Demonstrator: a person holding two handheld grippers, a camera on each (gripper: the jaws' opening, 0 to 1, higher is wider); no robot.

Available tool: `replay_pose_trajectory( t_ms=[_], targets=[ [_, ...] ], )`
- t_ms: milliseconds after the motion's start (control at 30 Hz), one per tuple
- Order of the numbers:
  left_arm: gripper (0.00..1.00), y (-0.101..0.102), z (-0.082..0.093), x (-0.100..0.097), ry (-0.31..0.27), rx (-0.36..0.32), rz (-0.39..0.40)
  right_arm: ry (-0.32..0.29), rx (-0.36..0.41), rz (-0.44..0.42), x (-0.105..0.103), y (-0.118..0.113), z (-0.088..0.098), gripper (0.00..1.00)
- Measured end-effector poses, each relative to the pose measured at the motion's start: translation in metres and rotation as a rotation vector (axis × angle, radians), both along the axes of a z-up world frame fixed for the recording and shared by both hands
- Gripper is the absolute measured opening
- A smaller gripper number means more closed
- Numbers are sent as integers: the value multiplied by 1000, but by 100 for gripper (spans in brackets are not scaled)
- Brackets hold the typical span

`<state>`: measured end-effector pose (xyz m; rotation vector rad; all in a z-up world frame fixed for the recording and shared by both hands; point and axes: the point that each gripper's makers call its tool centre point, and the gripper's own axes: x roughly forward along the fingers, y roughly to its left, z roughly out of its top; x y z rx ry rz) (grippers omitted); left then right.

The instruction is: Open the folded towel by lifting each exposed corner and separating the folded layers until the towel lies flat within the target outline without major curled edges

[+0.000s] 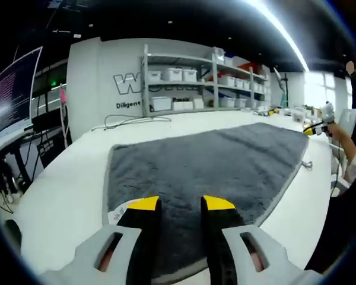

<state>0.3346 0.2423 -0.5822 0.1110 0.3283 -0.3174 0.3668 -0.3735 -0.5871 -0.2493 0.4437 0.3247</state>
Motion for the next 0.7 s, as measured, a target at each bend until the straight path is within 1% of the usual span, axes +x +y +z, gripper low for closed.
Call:
replay_pose_trajectory(
  t_ms=[33, 100, 167, 267, 333, 367, 433, 500, 600, 700],
  targets=[
    [28, 3, -2, -1, 6, 40, 8, 7, -5, 2, -1, 0, -1, 19],
    [30, 2, -5, -4, 24, 64, 0, 9, -11, 0, -2, -2, -1, 19],
    [33, 3, -5, -5, 29, 66, -1, 19, 13, 3, -4, -2, -2, 20],
    [33, 3, -4, -6, 37, 54, -6, 39, 29, 9, -6, -3, -8, 22],
    [34, 2, -7, -9, 63, 62, -23, 46, 39, 8, -6, -3, -9, 22],
    [34, 3, -9, -10, 73, 66, -25, 46, 44, 8, -6, -3, -9, 22],
    [34, 4, -9, -10, 76, 56, -25, 50, 52, 5, -6, -3, -9, 22],
    [33, 2, -10, -12, 86, 59, -40, 56, 61, 2, -6, -3, -10, 21],
    [33, 4, -11, -14, 96, 49, -39, 56, 61, 14, -7, -2, -10, 19],
    [33, 4, -11, -14, 101, 46, -37, 64, 70, 11, -7, -2, -11, 18]
  ],
)
